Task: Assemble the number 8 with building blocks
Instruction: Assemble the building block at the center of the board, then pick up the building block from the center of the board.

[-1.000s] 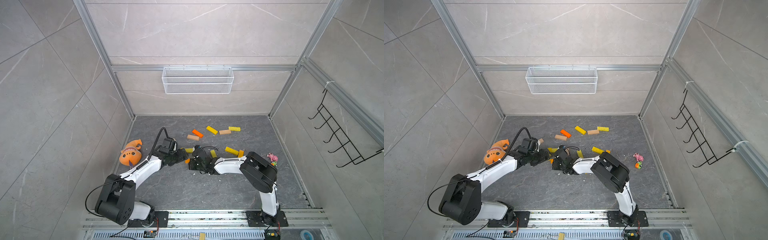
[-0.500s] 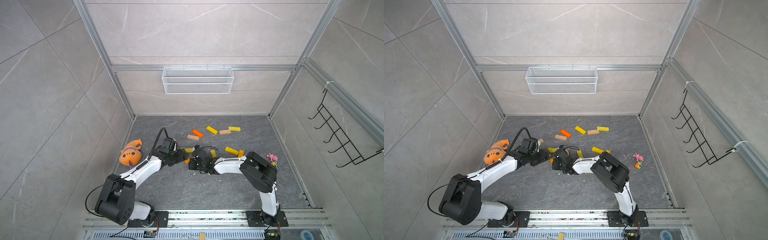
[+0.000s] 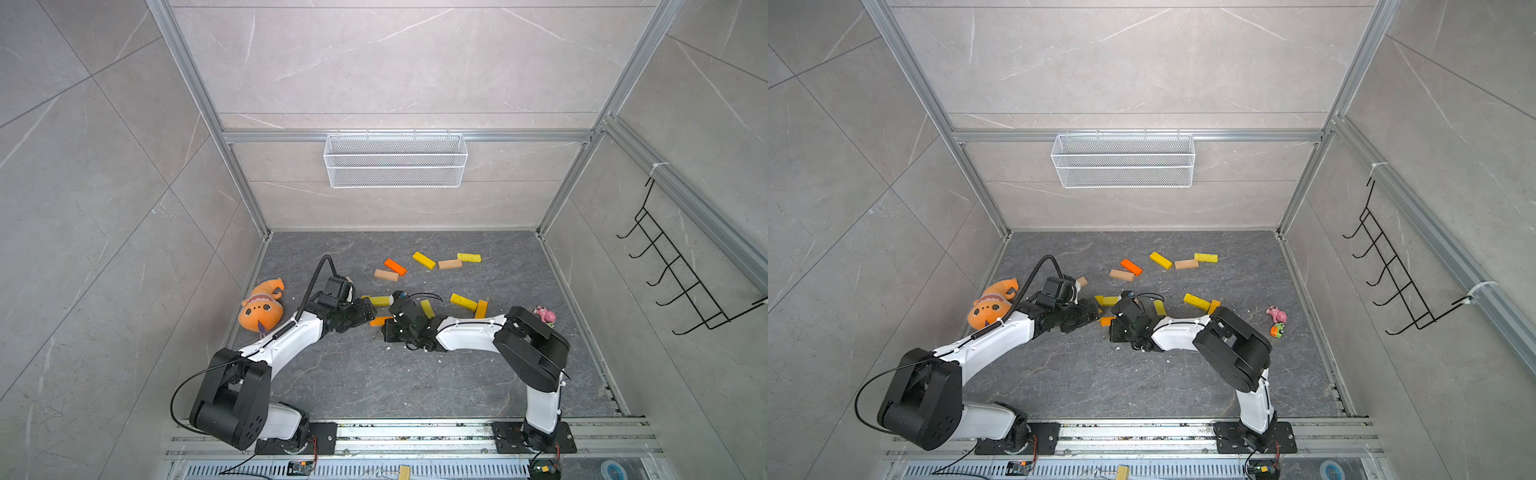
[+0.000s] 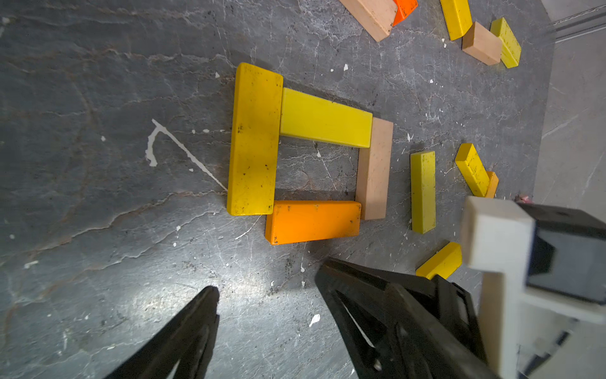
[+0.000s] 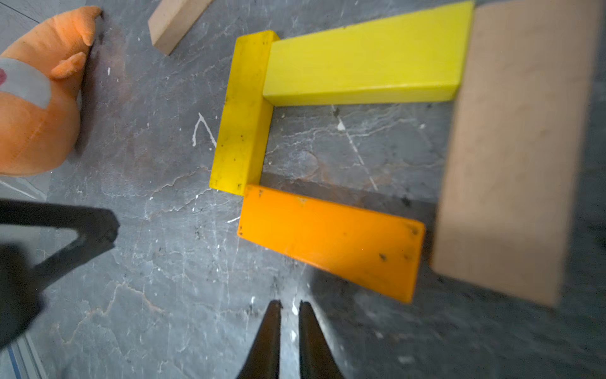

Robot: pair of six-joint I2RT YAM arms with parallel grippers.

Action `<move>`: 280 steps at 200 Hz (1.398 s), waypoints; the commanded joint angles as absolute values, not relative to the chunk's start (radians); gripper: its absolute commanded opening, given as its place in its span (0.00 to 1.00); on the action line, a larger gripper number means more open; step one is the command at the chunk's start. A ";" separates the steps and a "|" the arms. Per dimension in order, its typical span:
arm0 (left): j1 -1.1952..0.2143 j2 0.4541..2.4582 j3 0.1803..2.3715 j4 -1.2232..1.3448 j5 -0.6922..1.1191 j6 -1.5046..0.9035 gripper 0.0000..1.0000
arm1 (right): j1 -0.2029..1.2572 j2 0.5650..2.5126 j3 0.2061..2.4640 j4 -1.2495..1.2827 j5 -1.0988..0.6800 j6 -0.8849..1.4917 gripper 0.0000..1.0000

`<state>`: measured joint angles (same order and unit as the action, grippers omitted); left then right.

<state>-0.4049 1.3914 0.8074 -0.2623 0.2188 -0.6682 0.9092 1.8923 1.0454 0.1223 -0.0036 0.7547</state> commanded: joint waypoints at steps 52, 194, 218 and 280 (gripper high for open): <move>-0.400 1.202 0.760 -0.265 0.233 -0.591 0.82 | 0.802 1.622 0.956 -0.159 0.138 0.548 0.41; -0.398 1.089 0.698 -0.273 0.227 -0.590 0.82 | 0.633 1.855 1.190 -0.393 0.127 0.319 0.55; -0.397 1.091 0.693 -0.269 0.230 -0.594 0.82 | 0.622 1.886 1.208 -0.394 0.130 0.311 0.52; -0.397 1.099 0.687 -0.253 0.232 -0.600 0.82 | 0.620 1.939 1.244 -0.397 0.128 0.314 0.47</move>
